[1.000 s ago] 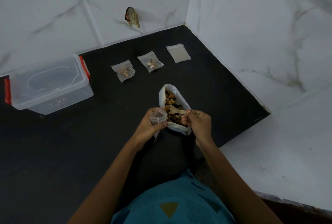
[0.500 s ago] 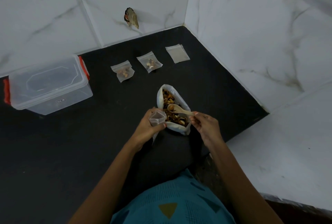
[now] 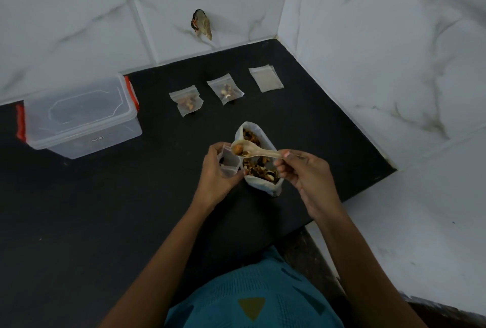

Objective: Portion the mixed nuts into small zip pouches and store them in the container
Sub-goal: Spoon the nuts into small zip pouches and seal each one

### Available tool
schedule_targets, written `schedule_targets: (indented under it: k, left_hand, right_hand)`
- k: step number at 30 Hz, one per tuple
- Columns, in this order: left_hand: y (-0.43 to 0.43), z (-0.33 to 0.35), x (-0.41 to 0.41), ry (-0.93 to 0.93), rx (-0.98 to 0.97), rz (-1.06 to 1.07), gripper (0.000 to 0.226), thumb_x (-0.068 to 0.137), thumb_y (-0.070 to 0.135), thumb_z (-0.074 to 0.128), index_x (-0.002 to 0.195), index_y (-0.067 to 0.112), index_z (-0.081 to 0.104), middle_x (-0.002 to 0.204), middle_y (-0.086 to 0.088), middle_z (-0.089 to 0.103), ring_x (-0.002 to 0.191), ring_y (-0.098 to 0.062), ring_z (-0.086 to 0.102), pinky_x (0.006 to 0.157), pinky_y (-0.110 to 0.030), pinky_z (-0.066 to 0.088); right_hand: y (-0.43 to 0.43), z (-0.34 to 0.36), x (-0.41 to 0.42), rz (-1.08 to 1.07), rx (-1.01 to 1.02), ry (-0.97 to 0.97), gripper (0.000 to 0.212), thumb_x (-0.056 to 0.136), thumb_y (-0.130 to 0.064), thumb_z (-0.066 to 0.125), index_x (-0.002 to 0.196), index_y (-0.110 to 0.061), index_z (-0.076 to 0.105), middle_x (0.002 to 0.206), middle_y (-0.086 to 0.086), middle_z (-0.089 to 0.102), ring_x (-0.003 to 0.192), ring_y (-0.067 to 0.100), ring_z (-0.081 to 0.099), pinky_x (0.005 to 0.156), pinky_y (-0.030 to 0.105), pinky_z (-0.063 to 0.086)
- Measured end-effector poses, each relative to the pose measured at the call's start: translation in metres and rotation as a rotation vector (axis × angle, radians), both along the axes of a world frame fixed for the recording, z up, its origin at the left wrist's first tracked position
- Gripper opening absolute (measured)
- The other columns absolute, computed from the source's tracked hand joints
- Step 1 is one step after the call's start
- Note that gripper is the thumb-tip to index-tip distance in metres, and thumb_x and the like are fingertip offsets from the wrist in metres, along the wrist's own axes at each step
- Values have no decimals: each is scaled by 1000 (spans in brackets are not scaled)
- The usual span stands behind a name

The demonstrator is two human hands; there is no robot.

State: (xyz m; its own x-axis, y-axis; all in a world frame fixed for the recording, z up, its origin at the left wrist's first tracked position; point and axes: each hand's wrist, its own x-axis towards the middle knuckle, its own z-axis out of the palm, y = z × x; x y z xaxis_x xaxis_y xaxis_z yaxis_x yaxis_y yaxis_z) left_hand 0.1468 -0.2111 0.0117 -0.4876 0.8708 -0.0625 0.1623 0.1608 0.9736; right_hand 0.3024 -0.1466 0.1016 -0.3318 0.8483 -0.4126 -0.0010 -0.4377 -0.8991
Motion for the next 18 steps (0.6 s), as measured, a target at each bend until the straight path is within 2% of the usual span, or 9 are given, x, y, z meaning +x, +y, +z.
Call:
schedule_targets:
  k: [4, 7, 9, 12, 15, 16, 18]
  left_hand:
    - [1, -4, 1, 57, 21, 10, 60, 71, 11, 77, 116, 26, 40, 123, 0, 49, 120, -12, 46, 100, -28, 41]
    - [-1, -6, 2, 91, 28, 35, 59, 70, 13, 77, 114, 29, 41, 119, -1, 51, 116, -17, 49, 98, -39, 44]
    - [-2, -6, 4, 103, 25, 43, 58, 70, 15, 77, 112, 32, 40, 117, -1, 52, 113, -20, 49, 95, -41, 46]
    - [-2, -2, 7, 99, 53, 28, 56, 71, 15, 77, 115, 22, 42, 117, -3, 51, 109, -14, 50, 89, -34, 48]
    - [-4, 5, 10, 90, 97, 16, 60, 70, 15, 77, 116, 19, 39, 115, 5, 45, 101, 7, 47, 81, -18, 48]
    - [-5, 6, 9, 77, 109, 13, 62, 68, 17, 77, 116, 21, 37, 114, 8, 43, 100, 9, 47, 80, -19, 49]
    - [-7, 8, 8, 48, 106, -8, 61, 69, 16, 76, 115, 22, 37, 113, 8, 44, 101, 2, 50, 82, -25, 52]
  right_hand:
    - [-10, -1, -8, 50, 169, -86, 14, 89, -6, 54, 83, -11, 64, 67, 5, 64, 55, 5, 60, 58, 16, 52]
    - [-18, -4, -13, 100, 421, -212, 15, 89, -5, 55, 84, -17, 62, 66, 1, 64, 53, 2, 59, 55, 13, 49]
    - [-25, -7, -17, 165, 554, -295, 12, 90, -6, 55, 91, -15, 63, 66, -6, 62, 55, 0, 59, 57, 11, 49]
    - [-37, -11, -21, 278, 697, -380, 17, 90, -6, 54, 104, -7, 64, 74, -12, 60, 61, -4, 59, 61, 10, 50]
    - [-43, -13, -21, 388, 865, -439, 20, 91, -7, 53, 108, -4, 64, 84, -4, 62, 66, -2, 57, 68, 13, 51]
    - [-44, -13, -20, 405, 898, -440, 21, 90, -8, 54, 108, -4, 64, 86, 0, 64, 70, -1, 57, 70, 15, 51]
    - [-44, -14, -18, 426, 955, -435, 21, 90, -7, 55, 108, -2, 64, 90, 6, 67, 77, 3, 58, 73, 20, 52]
